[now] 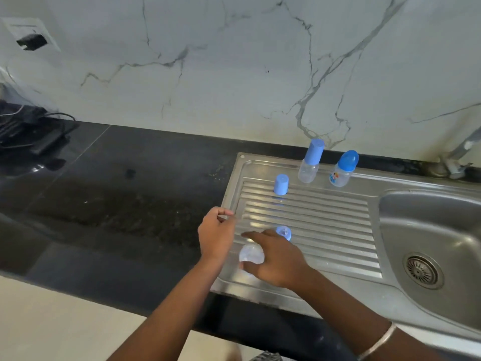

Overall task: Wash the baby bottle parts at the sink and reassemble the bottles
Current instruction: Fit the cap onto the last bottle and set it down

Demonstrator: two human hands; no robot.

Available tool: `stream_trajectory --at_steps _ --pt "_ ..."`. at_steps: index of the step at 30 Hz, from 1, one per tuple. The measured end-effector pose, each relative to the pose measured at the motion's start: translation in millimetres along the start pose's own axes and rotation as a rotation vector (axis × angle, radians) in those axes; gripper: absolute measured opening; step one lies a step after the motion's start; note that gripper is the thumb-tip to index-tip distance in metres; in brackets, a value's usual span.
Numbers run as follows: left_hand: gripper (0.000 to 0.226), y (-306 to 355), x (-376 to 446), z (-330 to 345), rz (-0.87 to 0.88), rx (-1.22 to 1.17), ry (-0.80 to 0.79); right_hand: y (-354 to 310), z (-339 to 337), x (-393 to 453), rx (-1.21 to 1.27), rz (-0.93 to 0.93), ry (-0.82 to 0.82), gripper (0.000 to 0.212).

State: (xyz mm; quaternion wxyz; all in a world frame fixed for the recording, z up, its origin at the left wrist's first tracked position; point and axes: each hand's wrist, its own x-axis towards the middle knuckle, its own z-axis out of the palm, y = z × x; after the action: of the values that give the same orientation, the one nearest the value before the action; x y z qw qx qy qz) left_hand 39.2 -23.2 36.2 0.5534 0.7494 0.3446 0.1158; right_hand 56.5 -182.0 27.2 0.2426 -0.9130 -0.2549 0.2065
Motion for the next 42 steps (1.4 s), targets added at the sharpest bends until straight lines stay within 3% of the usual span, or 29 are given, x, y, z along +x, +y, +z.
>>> stream_trajectory --at_steps 5,9,15,18,21,24,26,28,31,33,37,42 --pt "0.005 -26 8 -9 -0.064 -0.005 -0.101 -13 15 1 -0.070 0.118 0.036 0.068" --pt "0.014 -38 11 -9 -0.076 0.015 -0.205 -13 13 -3 0.141 0.225 0.214 0.041" --pt "0.040 -33 11 4 -0.231 -0.027 -0.421 -8 4 -6 0.523 0.338 0.520 0.033" --pt "0.047 -26 7 10 -0.409 -0.221 -0.551 -7 8 -9 0.594 0.309 0.518 0.036" --pt "0.036 -28 6 14 -0.339 -0.295 -0.571 1 13 -10 0.696 0.249 0.428 0.037" --pt "0.040 -32 7 15 -0.220 -0.286 -0.534 18 7 -5 0.827 0.165 0.423 0.018" --pt "0.048 -36 6 14 -0.082 -0.167 -0.497 30 -2 3 0.735 0.210 0.530 0.012" --pt "0.054 -41 -1 13 0.040 -0.025 -0.495 46 -11 17 0.378 0.321 0.539 0.030" --pt "0.054 -50 -15 14 0.199 0.071 -0.495 57 -20 37 -0.026 0.387 0.307 0.075" --pt "0.052 -56 -22 16 0.265 0.122 -0.468 60 -21 47 -0.106 0.358 0.189 0.084" --pt "0.053 -67 -28 18 0.322 0.135 -0.442 66 -17 61 -0.208 0.314 0.062 0.073" --pt "0.052 -77 -31 19 0.370 0.196 -0.425 70 -12 67 -0.254 0.237 0.023 0.052"
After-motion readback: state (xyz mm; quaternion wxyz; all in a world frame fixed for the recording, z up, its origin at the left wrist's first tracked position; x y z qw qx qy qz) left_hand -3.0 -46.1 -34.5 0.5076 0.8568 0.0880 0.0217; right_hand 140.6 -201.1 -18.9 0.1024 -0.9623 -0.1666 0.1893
